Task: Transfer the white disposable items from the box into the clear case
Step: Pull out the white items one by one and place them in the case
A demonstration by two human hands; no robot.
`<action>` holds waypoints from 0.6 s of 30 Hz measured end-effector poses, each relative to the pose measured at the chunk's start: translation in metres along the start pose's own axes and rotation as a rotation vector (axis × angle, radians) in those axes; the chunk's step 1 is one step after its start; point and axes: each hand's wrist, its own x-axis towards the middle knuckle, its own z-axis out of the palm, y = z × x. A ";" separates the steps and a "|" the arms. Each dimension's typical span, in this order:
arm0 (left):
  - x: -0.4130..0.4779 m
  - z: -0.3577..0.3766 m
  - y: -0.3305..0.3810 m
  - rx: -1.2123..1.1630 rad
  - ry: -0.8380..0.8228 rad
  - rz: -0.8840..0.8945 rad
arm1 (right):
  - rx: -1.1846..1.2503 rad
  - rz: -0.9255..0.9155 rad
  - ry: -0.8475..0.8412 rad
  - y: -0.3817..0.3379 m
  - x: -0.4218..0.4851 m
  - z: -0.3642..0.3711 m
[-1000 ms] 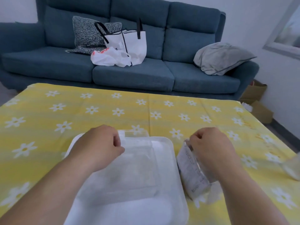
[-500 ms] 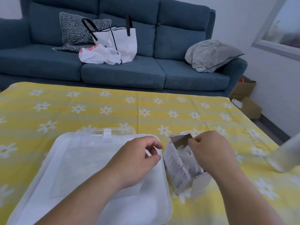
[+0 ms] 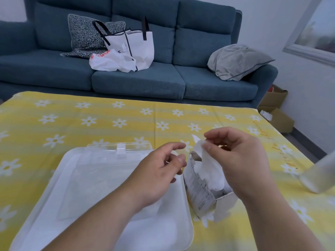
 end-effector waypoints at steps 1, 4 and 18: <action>-0.001 0.000 0.001 -0.048 0.006 -0.009 | -0.006 -0.003 -0.040 -0.002 -0.002 0.003; -0.001 -0.003 0.000 -0.247 -0.079 -0.107 | 0.025 -0.020 -0.227 -0.009 -0.010 0.010; 0.007 -0.025 0.006 -0.472 0.189 0.018 | 0.003 0.415 -0.203 0.024 0.004 0.013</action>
